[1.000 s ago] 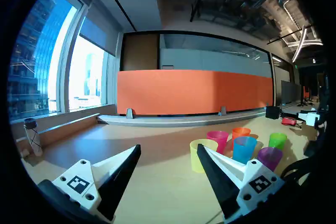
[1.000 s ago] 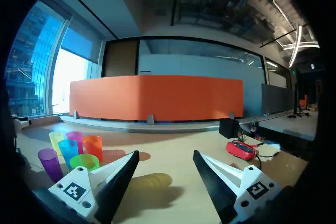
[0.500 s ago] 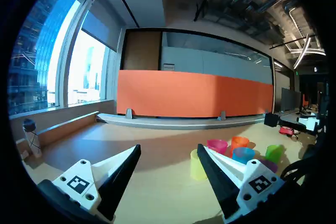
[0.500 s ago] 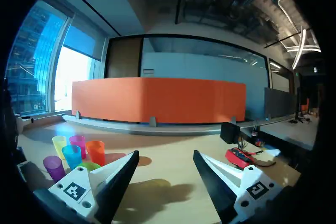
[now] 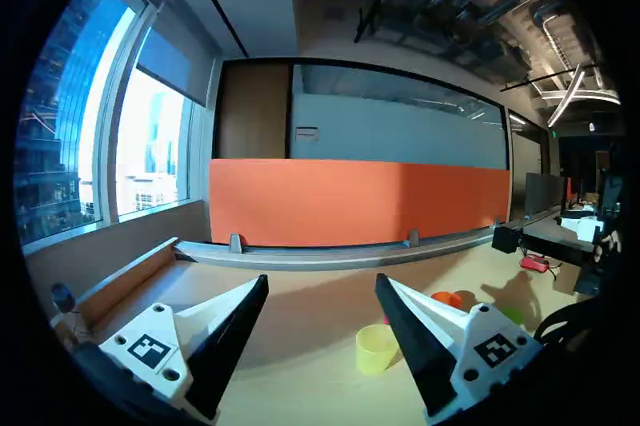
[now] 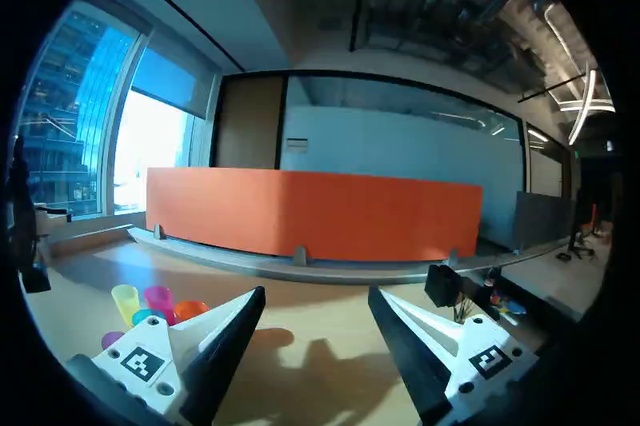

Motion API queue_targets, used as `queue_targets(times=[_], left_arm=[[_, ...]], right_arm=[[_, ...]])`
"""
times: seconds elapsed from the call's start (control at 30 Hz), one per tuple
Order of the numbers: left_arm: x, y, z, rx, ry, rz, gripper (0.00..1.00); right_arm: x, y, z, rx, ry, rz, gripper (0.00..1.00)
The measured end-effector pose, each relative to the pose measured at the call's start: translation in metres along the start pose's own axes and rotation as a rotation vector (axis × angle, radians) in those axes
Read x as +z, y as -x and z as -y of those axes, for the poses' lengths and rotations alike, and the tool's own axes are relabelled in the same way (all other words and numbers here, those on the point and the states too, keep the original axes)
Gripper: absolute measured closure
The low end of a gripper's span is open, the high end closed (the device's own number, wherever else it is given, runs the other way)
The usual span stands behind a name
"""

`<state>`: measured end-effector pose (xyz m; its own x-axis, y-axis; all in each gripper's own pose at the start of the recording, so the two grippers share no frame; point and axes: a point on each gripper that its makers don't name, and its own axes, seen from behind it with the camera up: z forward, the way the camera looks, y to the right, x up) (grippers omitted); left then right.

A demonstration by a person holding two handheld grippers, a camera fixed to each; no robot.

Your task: Pour water

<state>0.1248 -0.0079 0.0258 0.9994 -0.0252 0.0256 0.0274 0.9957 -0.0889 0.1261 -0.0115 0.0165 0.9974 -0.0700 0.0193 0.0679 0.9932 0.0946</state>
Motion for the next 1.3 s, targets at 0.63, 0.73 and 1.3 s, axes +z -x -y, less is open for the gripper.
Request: queue_targets(times=[0.63,0.73,1.3], left_arm=[[0.013,-0.1,0.0,0.043,0.041,-0.013,0.0],[0.015,-0.109,-0.004,0.034,0.061,-0.012,0.0],[0.026,-0.129,-0.007,0.0,0.138,-0.016,0.0]], right_arm=[[0.011,-0.074,-0.008,0.016,-0.028,0.018,0.01],[0.011,-0.087,-0.006,0.025,-0.04,0.009,0.01],[0.016,-0.103,0.01,0.009,-0.118,0.003,0.01]])
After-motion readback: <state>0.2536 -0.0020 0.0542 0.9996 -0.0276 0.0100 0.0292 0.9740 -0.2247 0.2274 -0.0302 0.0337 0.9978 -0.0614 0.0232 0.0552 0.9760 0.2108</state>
